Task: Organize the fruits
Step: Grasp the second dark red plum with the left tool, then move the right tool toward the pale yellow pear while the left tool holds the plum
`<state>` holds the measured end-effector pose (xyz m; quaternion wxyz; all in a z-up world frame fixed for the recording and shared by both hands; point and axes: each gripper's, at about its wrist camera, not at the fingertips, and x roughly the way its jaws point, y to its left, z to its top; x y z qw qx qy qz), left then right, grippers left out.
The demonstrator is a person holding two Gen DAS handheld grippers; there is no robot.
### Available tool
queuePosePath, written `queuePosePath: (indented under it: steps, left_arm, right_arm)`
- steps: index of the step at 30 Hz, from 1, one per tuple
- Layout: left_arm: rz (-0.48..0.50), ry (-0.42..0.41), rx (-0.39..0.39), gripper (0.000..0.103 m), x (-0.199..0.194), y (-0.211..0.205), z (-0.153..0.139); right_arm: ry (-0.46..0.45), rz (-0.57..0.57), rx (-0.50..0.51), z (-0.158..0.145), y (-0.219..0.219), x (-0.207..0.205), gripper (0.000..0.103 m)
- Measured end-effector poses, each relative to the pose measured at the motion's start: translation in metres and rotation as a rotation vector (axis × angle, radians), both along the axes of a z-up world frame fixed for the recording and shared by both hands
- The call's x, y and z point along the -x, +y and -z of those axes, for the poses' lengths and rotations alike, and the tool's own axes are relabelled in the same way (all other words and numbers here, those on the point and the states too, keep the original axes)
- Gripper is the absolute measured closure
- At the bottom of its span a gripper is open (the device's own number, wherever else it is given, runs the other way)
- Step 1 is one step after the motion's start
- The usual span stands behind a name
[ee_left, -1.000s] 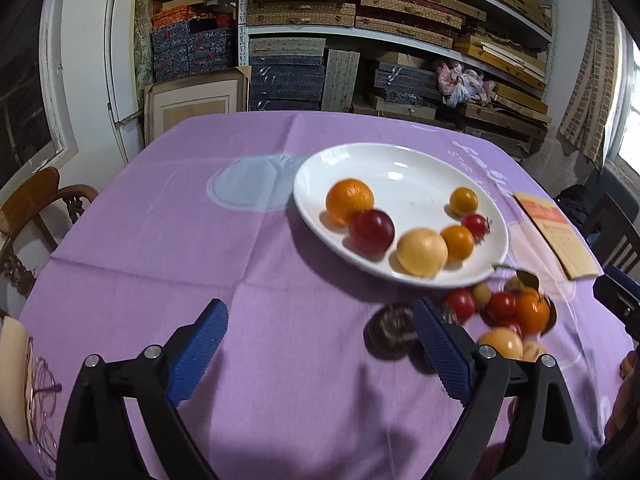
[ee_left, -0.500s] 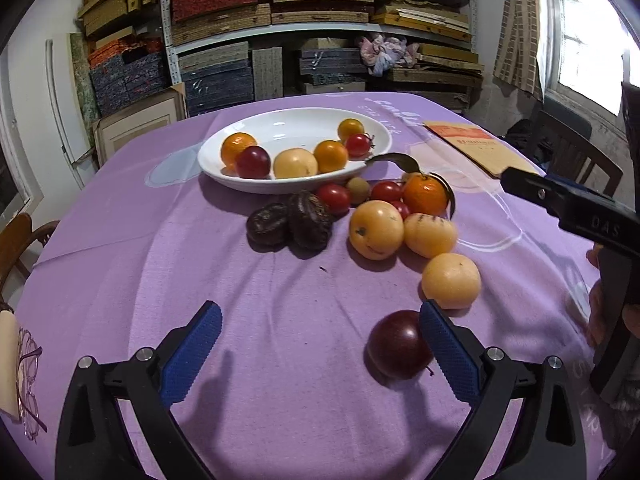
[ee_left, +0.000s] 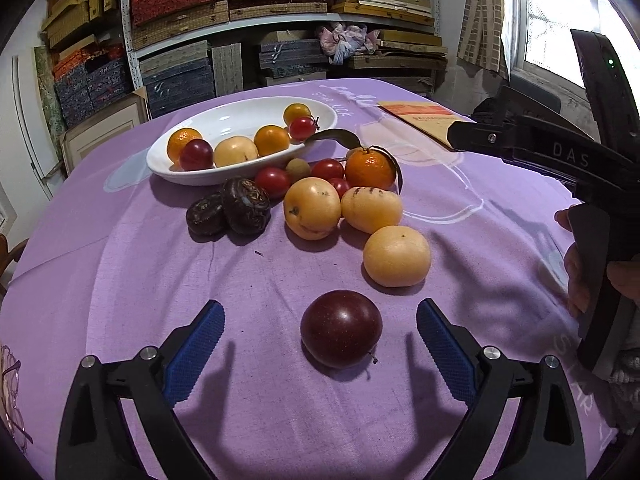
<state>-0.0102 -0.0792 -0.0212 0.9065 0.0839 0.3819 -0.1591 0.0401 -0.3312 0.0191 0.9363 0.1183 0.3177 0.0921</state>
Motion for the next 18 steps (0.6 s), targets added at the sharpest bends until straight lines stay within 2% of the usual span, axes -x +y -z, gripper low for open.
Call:
queuePosePath:
  steps: [10,12,15,18]
  left_arm:
    - [0.023,0.064,0.036,0.042,-0.0055,-0.0003,0.0076]
    - [0.025,0.075,0.042,0.053,-0.0061,0.0007,0.0088]
    - [0.031,0.083,0.051,0.061,-0.0058,0.0022,0.0092]
    - [0.032,0.083,0.057,0.061,-0.0043,0.0044,0.0088]
  right_arm:
    - [0.016,0.002,-0.011,0.0031,-0.0006,-0.0023,0.004]
    - [0.014,0.004,-0.010,0.0031,-0.0009,-0.0023,0.004]
    - [0.016,0.001,-0.012,0.0029,-0.0014,-0.0024,0.004]
    - [0.019,-0.003,-0.008,0.0034,-0.0006,-0.0026,0.004]
